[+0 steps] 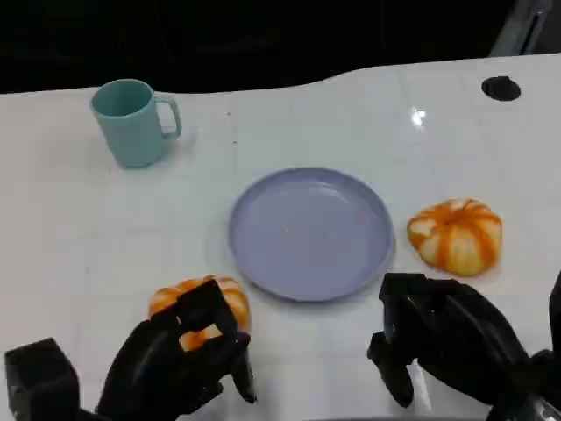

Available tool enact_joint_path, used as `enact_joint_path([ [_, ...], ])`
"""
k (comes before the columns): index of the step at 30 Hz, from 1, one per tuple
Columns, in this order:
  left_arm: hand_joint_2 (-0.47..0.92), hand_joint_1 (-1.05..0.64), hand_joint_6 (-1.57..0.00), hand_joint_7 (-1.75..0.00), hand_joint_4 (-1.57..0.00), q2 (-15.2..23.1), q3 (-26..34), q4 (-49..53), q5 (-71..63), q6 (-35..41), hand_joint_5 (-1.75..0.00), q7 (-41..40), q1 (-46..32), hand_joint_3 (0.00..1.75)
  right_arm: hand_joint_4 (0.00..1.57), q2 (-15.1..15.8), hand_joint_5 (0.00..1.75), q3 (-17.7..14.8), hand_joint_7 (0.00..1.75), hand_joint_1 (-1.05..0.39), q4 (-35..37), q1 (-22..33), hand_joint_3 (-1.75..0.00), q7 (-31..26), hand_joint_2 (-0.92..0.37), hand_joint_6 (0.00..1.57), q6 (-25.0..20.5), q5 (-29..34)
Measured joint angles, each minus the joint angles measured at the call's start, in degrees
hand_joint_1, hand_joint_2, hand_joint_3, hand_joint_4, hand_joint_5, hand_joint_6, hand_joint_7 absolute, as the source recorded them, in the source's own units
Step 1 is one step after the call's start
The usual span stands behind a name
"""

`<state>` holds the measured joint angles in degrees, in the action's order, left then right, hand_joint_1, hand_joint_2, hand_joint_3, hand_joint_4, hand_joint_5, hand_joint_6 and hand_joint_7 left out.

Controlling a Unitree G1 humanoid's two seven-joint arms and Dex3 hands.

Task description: Grasp the bread from the table and place it into the plate.

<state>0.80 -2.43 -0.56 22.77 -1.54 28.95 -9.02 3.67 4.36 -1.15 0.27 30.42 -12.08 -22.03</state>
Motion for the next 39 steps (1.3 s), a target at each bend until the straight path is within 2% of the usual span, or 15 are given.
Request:
enact_joint_path([
  [25, 0.92, -0.59, -0.62, -1.75, -0.83, 0.2, 0.0, 0.0, 0.0, 0.0, -1.75, 0.0, 0.0, 0.28, 1.28, 0.0, 1.63, 0.1, 1.55, -0.94, 0.0, 0.0, -0.37, -0.1, -0.92, 1.11, 0.1, 0.1],
  [30, 0.92, -0.6, -0.52, -1.73, -0.71, 0.4, 0.3, -0.4, -0.2, -0.2, -1.75, -0.1, 0.0, 0.3, 1.28, 0.0, 1.63, 0.1, 1.55, -0.94, 0.0, 0.0, -0.37, -0.1, -0.92, 1.1, 0.1, 0.1],
  [34, 0.92, -0.64, -0.45, -1.49, -0.51, 0.4, 0.6, -0.7, -1.2, -2.1, -1.73, -0.3, 0.1, 0.26, 1.27, 0.0, 1.63, 0.1, 1.55, -0.94, 0.0, 0.0, -0.36, -0.1, -0.92, 1.09, 0.2, 0.1],
  [37, 0.92, -0.7, -0.39, -1.13, -0.41, 0.9, 0.7, -0.7, -3.5, -5.8, -1.49, -0.3, 0.6, 0.25, 1.28, 0.0, 1.63, 0.1, 1.55, -0.94, 0.0, 0.0, -0.36, -0.1, -0.92, 1.09, 0.2, 0.1],
  [38, 0.92, -0.72, -0.4, -0.92, -0.41, 1.2, 0.9, -0.6, -4.4, -7.6, -1.36, -0.3, 1.0, 0.23, 1.28, 0.0, 1.63, 0.1, 1.55, -0.94, 0.0, -0.1, -0.36, -0.1, -0.92, 1.1, 0.2, 0.1],
  [39, 0.92, -0.72, -0.4, -0.79, -0.41, 1.4, 1.1, -0.5, -5.3, -9.3, -1.27, -0.3, 1.5, 0.23, 1.28, 0.0, 1.63, 0.1, 1.55, -0.94, 0.0, -0.2, -0.36, -0.1, -0.92, 1.1, 0.2, 0.1],
])
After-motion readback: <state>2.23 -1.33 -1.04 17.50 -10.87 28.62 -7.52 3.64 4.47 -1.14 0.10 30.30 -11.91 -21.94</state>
